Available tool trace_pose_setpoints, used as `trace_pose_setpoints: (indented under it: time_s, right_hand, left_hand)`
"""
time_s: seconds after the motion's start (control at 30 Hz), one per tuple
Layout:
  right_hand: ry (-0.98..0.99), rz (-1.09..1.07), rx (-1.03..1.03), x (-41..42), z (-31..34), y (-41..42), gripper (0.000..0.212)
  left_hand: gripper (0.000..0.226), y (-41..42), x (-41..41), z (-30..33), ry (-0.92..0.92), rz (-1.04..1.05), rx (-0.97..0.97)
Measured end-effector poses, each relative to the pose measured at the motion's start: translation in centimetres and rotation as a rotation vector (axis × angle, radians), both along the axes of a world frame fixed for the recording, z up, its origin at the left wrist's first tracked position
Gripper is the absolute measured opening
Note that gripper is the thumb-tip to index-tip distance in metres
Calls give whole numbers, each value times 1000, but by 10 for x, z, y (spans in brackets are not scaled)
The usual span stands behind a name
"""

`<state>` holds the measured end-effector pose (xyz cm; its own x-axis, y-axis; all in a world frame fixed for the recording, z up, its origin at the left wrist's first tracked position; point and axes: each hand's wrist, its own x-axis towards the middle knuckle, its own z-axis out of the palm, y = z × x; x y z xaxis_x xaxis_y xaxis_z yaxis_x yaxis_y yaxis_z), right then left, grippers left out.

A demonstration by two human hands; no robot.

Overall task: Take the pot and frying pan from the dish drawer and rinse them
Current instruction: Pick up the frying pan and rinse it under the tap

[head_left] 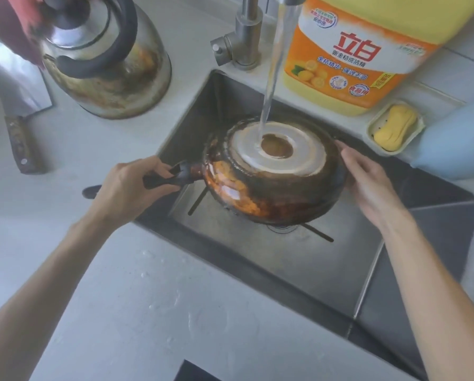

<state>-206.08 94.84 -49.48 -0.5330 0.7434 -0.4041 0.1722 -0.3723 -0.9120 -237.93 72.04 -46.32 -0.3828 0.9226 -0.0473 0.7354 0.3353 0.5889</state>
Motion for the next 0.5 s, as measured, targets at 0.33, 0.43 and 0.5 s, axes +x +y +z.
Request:
trace_pose_setpoints:
  time_s: [0.33,0.43,0.5]
  right_hand:
    - [-8,84,106,1,4,-19,67]
    - [12,65,51,6,-6,-30,65]
    - [19,49,24,9,-10,-36,57]
  left_hand:
    - [9,-16,-24,2,180,-45,215]
    - [7,-9,-23,21,310,-143,294]
    - [12,-3,-24,27,382,-207,308]
